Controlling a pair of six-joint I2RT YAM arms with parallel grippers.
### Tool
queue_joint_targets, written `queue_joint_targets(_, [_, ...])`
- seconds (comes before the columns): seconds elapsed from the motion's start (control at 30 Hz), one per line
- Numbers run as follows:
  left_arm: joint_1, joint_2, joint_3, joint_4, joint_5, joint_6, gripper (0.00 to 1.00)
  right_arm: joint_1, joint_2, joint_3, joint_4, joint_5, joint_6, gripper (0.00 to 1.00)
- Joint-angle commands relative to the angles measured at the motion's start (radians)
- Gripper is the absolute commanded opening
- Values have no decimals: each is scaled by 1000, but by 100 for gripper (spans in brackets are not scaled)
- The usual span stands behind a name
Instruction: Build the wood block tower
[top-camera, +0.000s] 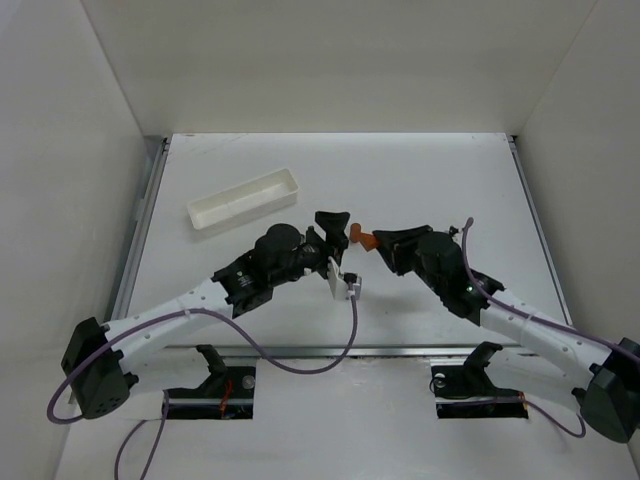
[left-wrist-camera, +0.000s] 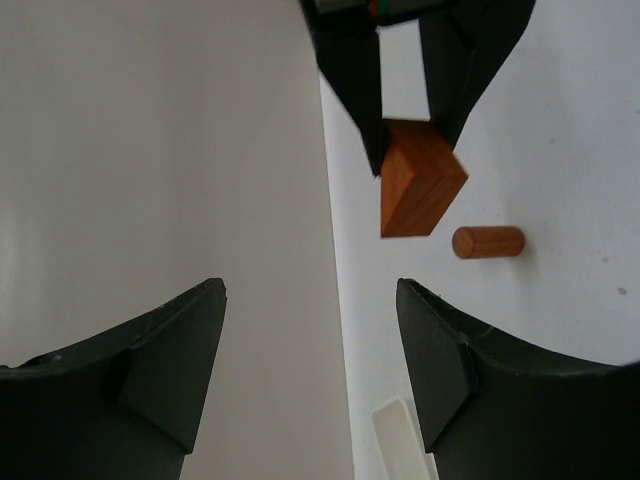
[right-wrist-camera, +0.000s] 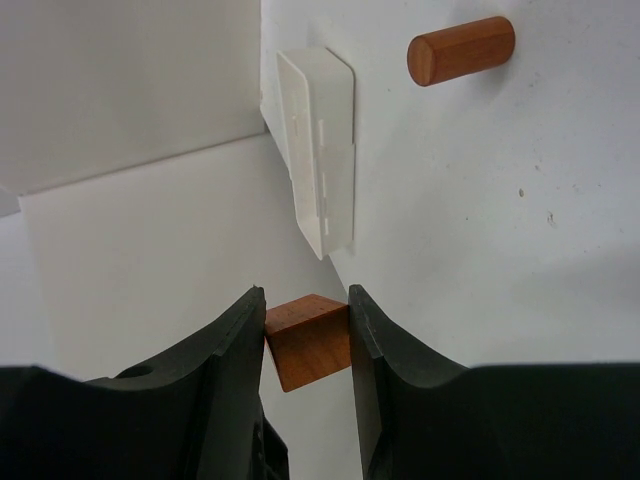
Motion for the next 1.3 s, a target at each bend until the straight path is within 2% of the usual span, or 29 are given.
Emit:
queue_joint_targets(0.0, [-52, -23, 2, -11, 63, 0, 66, -4, 8, 19, 68, -4, 9, 15])
queue_joint_targets(0.17, [-61, -3, -74, 52, 63, 58, 67, -4, 29, 19, 102, -22, 18, 15])
queue_joint_targets(0.37, [-61, 34, -102, 124, 43, 81, 71, -4, 39, 28, 131, -31, 18, 14])
queue_joint_targets(0.63, [-61, 72, -90, 153, 31, 72, 71, -4, 68, 37, 151, -51, 18, 14])
queue_joint_targets(0.77, [-61, 91, -68, 123, 9, 98, 61, -4, 88, 46, 172, -60, 18, 14])
queue_joint_targets(0.9, [-61, 111, -48, 71, 0, 98, 61, -4, 88, 46, 194, -60, 27, 13])
queue_joint_targets(1.27, [-61, 138, -60, 158, -72, 87, 63, 14, 126, 65, 212, -103, 27, 13])
